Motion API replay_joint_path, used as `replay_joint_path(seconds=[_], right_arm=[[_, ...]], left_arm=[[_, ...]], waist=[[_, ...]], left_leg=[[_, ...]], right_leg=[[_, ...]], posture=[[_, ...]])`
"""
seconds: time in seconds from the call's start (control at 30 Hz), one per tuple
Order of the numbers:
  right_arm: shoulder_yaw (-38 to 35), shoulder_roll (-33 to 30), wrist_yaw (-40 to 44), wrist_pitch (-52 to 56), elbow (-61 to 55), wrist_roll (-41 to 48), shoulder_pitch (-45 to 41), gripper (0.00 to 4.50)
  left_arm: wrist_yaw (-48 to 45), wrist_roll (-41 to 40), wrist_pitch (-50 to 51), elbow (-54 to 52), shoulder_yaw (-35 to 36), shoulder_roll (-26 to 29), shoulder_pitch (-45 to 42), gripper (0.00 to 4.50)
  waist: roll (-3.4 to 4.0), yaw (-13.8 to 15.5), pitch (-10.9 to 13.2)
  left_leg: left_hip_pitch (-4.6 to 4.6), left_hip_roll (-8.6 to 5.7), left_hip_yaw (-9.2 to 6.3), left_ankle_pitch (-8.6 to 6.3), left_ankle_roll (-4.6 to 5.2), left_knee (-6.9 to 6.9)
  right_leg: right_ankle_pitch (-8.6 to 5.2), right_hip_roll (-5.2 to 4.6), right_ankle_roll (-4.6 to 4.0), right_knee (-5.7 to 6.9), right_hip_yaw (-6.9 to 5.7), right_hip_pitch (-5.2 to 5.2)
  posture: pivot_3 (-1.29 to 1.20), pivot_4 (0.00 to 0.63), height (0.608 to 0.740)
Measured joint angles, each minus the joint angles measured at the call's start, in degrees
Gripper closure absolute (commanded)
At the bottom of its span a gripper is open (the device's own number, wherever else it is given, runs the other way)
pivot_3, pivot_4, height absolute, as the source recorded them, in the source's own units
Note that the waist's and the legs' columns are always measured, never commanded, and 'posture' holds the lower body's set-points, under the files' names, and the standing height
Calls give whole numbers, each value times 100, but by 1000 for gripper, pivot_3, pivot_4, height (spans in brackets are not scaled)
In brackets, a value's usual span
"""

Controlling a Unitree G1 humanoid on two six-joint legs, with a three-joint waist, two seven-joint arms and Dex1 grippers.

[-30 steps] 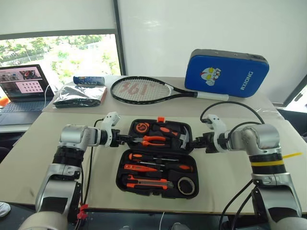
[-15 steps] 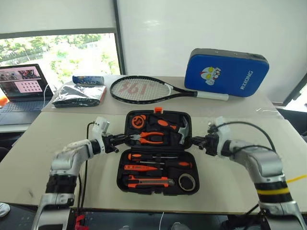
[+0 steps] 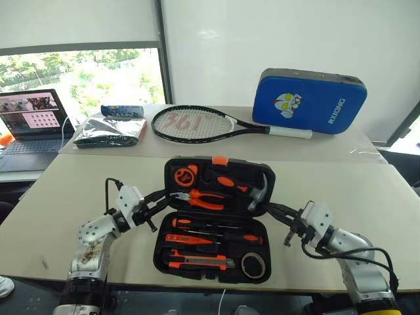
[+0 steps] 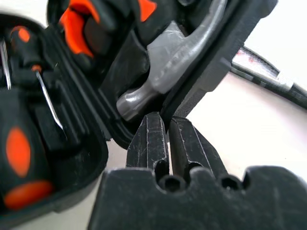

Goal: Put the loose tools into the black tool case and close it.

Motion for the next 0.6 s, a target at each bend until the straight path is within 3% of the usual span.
replay_joint_path(seconds=[0.13,0.3,0.33,0.4,0.5,0.6], right_arm=[[14,-78,-32,-1150,513,-301,-12,4500],[108,-398,-128,-2419,1094,-646,-128,4500],[119,-435,-135,-2539,1148,-676,-131,4500],[199,-564,-133,-2798,1257,-695,-151,3704],[349,-839,-31,-3170,1391,-823,-265,2890],[491,-996,9,-3564,1566,-988,-333,1864]], left_arm=[[-2,71,-524,71,-65,2,83,3898],[-337,108,-1305,67,-214,334,313,1810],[-390,114,-1412,70,-241,364,357,1709],[-494,167,-1756,152,-313,449,405,825],[-599,206,-1977,207,-395,573,428,31],[-664,204,-2068,274,-457,688,442,0]], waist=[[0,3,0],[4,18,-2],[3,21,-2],[4,25,-2],[3,15,-2],[0,-4,0]], left_leg=[[0,0,1,0,0,-1],[22,0,5,-1,1,-3],[26,0,5,-1,1,-3],[37,1,6,-1,1,-2],[59,4,6,-1,1,-3],[90,8,6,-2,3,-9]], right_leg=[[0,-1,0,0,1,0],[0,-2,0,-1,5,20],[0,-1,0,-3,6,25],[0,0,0,-2,6,38],[-1,4,0,-6,6,61],[-2,8,-1,-14,5,94]], posture=[[0,150,740],[0,150,740],[0,150,740],[0,150,740],[0,150,740],[0,150,740]])
